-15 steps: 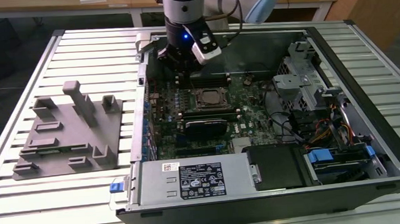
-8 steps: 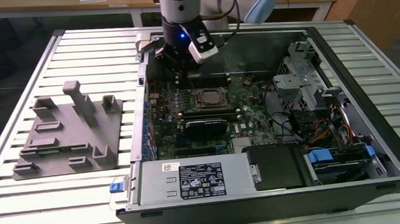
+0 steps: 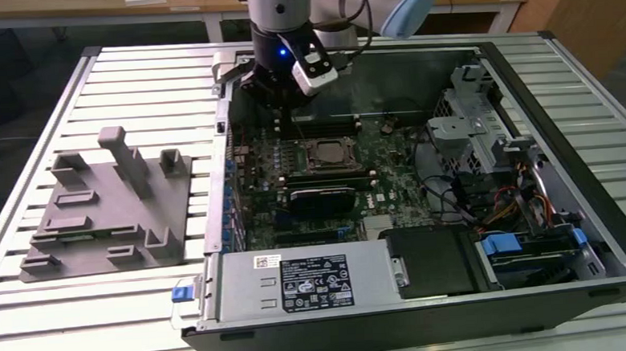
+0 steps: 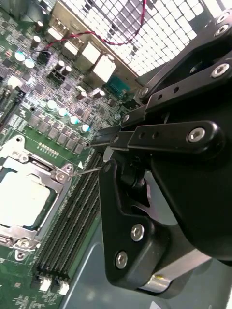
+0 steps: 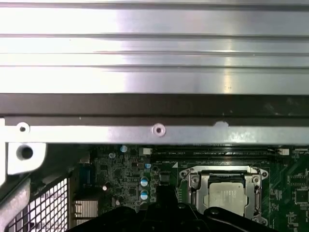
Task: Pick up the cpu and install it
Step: 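Install the first cpu locking lever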
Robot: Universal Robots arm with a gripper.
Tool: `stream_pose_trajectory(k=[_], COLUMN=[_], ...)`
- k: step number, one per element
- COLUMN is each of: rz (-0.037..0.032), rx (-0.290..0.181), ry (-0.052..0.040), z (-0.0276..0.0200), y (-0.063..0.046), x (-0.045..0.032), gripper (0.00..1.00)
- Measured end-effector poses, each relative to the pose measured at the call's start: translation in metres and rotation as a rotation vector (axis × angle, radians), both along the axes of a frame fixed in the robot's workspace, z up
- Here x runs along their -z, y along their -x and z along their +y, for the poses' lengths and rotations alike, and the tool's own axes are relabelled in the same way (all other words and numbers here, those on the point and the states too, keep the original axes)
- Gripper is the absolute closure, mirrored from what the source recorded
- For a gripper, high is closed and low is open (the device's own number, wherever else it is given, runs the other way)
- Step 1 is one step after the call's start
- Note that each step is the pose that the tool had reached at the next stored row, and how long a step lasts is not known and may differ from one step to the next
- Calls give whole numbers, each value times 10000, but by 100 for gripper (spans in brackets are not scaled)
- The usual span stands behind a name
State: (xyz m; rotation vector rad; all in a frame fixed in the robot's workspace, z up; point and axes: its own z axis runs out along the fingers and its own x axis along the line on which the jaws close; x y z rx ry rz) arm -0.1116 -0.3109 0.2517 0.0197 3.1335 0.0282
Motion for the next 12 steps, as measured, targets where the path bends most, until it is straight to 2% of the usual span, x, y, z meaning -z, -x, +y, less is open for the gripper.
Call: stream_pose_trajectory(k=[3, 5, 12], rz=[1, 0, 0], rx=[-10, -20, -56], ry=[1, 0, -50], z=[56, 76, 81], y=[0, 0, -64], x=[0, 0, 0], gripper=[89, 89, 89])
